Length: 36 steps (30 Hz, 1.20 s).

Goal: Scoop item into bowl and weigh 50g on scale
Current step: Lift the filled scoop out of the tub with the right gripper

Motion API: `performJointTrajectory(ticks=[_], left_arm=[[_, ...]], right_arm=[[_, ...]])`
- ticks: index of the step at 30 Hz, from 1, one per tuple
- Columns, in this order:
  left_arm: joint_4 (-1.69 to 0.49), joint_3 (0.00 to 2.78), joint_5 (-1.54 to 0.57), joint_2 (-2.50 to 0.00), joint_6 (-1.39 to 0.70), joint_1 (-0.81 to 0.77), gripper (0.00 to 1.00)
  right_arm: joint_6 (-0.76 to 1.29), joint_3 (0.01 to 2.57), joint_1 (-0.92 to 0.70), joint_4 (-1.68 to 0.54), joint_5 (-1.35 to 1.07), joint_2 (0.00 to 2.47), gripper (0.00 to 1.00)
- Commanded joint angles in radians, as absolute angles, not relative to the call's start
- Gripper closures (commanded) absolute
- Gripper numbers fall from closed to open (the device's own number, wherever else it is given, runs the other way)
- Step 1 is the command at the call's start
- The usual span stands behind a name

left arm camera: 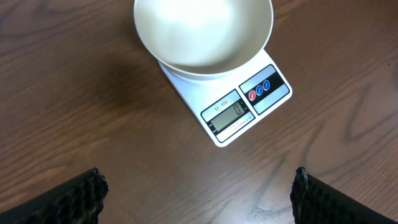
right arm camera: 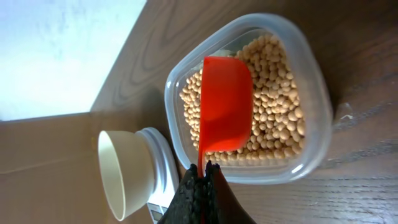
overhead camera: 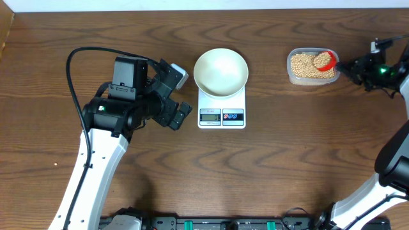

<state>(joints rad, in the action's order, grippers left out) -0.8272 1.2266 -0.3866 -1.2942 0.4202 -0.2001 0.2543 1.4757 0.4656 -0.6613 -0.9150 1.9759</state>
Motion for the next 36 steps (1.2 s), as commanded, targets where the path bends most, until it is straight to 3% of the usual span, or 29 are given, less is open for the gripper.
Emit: performJointTrajectory(ticks=[1,16,36], left_arm=[[-0.830,1.241,-0.381,-1.293,0.434,-0.202,0.04],[-0.830,1.241,-0.381,-1.293,0.434,-0.202,0.04],[-0.830,1.241,-0.381,-1.293,0.433,-0.202,0.04]], right_arm=[[0.234,1.470,0.491,-0.667,-0.992,1.982,0.99],[0.200,1.470,0.530,-0.661,-1.240,1.982,0.99],[0.260,1.470,0.383,-0.582,-1.369,1.982,0.99]])
